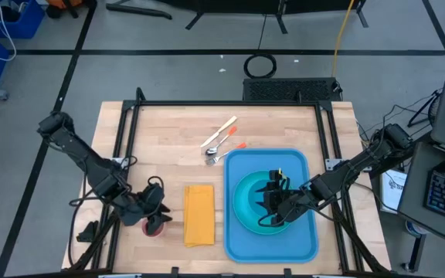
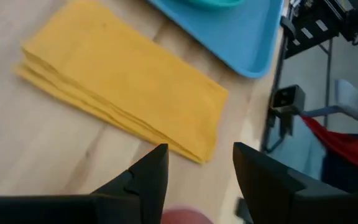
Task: Set up tray
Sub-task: Put the pink cup on the blue tray to the top right of the light blue plate
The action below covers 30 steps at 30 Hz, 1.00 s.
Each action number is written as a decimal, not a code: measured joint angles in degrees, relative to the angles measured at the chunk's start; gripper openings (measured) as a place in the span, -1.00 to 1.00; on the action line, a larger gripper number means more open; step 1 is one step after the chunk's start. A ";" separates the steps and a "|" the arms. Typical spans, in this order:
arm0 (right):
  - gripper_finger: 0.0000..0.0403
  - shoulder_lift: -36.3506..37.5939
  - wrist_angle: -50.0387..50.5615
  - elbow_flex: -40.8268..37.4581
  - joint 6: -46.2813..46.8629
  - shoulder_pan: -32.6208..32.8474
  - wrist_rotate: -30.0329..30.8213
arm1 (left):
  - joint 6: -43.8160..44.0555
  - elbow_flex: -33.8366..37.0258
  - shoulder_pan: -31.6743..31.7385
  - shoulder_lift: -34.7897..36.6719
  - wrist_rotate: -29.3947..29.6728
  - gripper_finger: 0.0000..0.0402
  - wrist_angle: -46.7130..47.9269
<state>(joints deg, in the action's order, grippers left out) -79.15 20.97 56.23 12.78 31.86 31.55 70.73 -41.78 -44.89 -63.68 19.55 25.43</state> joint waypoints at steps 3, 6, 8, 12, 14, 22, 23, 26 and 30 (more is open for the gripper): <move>-0.18 0.00 0.00 0.00 0.00 0.00 -0.02 | 2.37 -1.23 -1.40 -0.04 0.34 -0.08 1.74; -0.18 0.00 0.00 0.00 0.00 0.00 -0.02 | 5.45 -4.40 -3.51 -0.10 1.49 -0.08 6.79; -0.18 0.00 0.00 0.00 0.00 0.00 -0.02 | 6.79 -6.69 -4.77 -0.59 3.25 -0.08 10.44; -0.18 0.00 0.02 0.00 0.00 0.00 -0.02 | 8.93 -11.86 -7.11 -2.81 4.51 -0.08 17.37; -0.18 0.00 0.02 0.00 0.00 0.00 -0.04 | 8.96 -13.01 -8.09 -4.78 4.17 -0.08 18.73; -0.18 0.00 0.02 0.00 0.11 0.00 -0.02 | 9.81 -16.30 -9.79 -14.50 1.39 -0.08 19.99; -0.18 0.00 0.02 0.00 0.15 0.00 -0.02 | 9.95 -16.82 -10.02 -15.38 1.07 -0.08 20.60; -0.18 0.00 0.02 0.00 0.20 0.00 -0.04 | 11.02 -17.63 -10.41 -17.25 0.14 -0.08 22.01; -0.18 0.00 0.02 0.00 0.20 0.00 -0.04 | 11.74 -17.93 -10.75 -18.40 -0.32 -0.08 21.01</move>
<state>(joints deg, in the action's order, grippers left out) -79.15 20.99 56.23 12.97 31.86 31.51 82.47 -59.71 -55.64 -82.08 19.23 46.44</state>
